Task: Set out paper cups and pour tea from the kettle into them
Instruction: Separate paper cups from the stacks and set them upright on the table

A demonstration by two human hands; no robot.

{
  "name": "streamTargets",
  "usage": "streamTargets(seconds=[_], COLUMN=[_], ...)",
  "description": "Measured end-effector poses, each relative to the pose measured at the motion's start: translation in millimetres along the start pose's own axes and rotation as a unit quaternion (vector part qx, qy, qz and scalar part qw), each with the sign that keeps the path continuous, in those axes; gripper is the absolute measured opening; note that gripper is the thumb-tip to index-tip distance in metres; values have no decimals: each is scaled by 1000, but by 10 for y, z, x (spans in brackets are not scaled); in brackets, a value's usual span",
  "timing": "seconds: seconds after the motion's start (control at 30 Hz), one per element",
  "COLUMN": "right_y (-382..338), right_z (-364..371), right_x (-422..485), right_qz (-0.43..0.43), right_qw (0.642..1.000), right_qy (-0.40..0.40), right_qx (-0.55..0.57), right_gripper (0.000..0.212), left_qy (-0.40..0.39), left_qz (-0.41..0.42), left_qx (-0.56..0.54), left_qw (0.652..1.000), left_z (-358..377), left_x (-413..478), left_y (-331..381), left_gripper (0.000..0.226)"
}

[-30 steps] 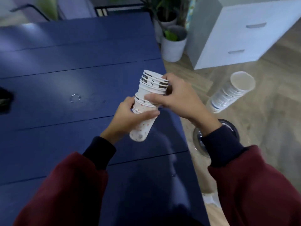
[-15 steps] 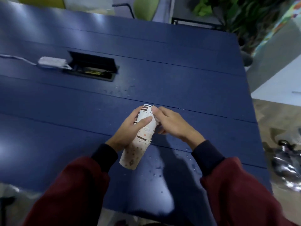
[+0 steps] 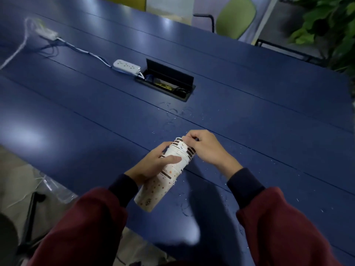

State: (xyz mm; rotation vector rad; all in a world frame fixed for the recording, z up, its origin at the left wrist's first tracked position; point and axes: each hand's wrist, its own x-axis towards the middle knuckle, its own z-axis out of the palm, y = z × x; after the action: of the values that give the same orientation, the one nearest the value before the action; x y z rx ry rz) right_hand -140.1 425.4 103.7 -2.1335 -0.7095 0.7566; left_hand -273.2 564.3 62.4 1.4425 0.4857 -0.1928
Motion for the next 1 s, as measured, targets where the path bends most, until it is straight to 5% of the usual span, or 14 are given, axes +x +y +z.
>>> streamTargets(seconds=[0.3,0.43,0.73,0.9,1.0], right_y=[26,104,184,82,-25], right_z=[-186,-232,80,309,531], right_x=[462,758,1304,1293,1257], right_qz=[-22,3,159,79,26], right_qw=[982,981,972,954,972], right_qy=[184,167,95,241,221], right_qx=[-43,-97,-144,-160,-79], right_gripper=[26,16,39,27,18], left_qy=[60,78,61,19,-12], left_qz=[-11,-22,-43,-58,-59], left_qx=[-15,-48,-7,22,30], left_qw=[998,996,997,998,998], left_z=[-253,-455,-1084,-1273,-1283], left_x=[190,435,892,1117,1235], left_y=[-53,-30,89,145,167], left_gripper=[55,48,44,42,40])
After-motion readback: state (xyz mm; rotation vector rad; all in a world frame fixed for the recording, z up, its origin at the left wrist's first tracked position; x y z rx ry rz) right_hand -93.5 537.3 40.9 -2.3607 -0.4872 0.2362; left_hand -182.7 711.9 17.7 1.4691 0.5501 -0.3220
